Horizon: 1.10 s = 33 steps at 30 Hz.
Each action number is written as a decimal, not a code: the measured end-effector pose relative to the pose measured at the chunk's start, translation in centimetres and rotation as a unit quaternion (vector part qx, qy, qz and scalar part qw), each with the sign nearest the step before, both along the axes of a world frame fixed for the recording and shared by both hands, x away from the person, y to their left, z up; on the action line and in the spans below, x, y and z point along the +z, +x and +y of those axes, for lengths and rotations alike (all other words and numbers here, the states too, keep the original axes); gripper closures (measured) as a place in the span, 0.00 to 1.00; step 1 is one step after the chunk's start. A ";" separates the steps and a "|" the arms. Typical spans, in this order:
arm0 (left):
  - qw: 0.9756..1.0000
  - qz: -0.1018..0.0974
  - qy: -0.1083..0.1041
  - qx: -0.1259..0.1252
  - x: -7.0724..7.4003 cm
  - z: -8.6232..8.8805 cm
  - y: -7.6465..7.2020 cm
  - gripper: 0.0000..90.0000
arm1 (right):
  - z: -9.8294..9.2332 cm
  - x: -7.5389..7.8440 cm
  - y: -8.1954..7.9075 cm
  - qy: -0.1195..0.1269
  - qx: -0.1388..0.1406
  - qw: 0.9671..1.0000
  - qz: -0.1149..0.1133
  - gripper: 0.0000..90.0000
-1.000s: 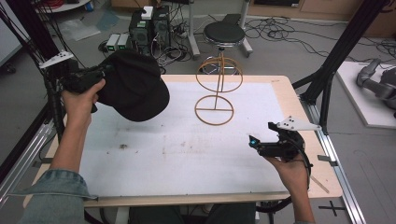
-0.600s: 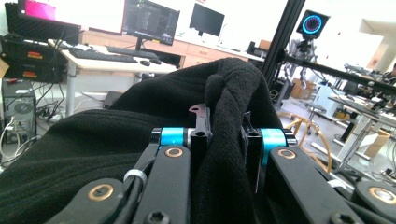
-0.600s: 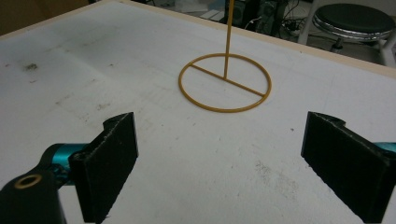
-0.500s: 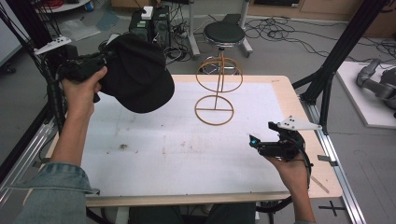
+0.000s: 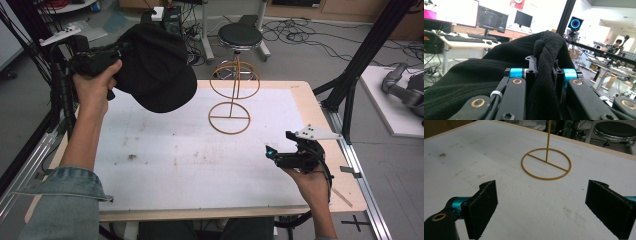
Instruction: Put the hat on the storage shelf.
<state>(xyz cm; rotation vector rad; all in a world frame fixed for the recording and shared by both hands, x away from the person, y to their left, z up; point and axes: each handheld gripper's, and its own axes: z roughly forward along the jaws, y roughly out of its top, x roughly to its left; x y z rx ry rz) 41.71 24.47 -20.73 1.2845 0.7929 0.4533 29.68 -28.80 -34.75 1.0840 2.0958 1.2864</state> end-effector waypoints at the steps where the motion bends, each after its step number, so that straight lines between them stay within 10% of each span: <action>1: 1.000 -0.001 0.000 -0.002 0.1 -0.2 0.0 0.88 | 0.0 0.0 0.0 0.001 0.000 1.000 0.000 0.12; 33: 0.995 0.003 -0.055 -0.083 -0.2 -7.7 4.3 0.88 | -0.9 -0.4 -1.6 -0.006 -0.010 1.000 0.005 0.12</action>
